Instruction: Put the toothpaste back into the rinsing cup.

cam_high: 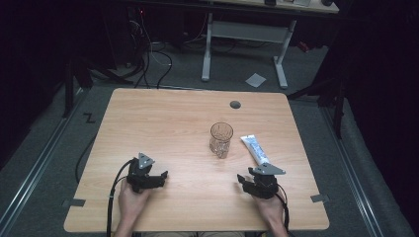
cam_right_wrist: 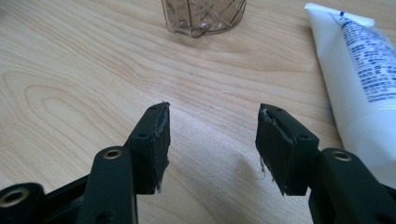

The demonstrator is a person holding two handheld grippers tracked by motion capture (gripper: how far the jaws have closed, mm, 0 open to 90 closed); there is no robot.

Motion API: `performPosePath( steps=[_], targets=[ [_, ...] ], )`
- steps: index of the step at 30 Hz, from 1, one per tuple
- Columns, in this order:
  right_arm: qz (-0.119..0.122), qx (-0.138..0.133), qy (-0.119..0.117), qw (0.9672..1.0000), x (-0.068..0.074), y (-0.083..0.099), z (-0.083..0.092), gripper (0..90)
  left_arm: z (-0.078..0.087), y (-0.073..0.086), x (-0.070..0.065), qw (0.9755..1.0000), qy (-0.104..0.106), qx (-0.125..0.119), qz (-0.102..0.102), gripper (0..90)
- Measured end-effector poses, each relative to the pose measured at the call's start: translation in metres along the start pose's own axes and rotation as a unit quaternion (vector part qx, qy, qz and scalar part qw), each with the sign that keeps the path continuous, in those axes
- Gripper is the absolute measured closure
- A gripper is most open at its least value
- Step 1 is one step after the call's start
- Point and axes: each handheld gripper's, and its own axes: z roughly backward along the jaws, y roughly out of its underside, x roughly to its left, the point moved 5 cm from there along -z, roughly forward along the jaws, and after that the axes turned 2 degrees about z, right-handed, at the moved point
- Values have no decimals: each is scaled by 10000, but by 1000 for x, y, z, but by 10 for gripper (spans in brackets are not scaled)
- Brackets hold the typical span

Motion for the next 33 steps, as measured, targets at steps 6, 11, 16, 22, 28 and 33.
performPosePath(
  steps=[6,11,16,22,28,33],
  targets=[
    [-51,-108,-64,9999,-3,-1,10,456,0,0,0,10000,-1,0,1,169],
    [-135,-194,-118,9997,-4,0,16,464,0,0,0,10000,1,0,2,169],
    [-211,-245,-186,9993,-8,2,18,454,0,0,0,10000,-1,0,-2,169],
    [-360,-364,-220,9984,-14,7,25,418,0,0,0,10000,0,-1,1,168],
    [-457,-448,-184,9978,-24,12,30,377,0,0,0,10000,0,0,4,169],
    [-490,-384,-64,9980,-31,17,35,375,0,0,0,10000,1,1,4,169]
  ],
)
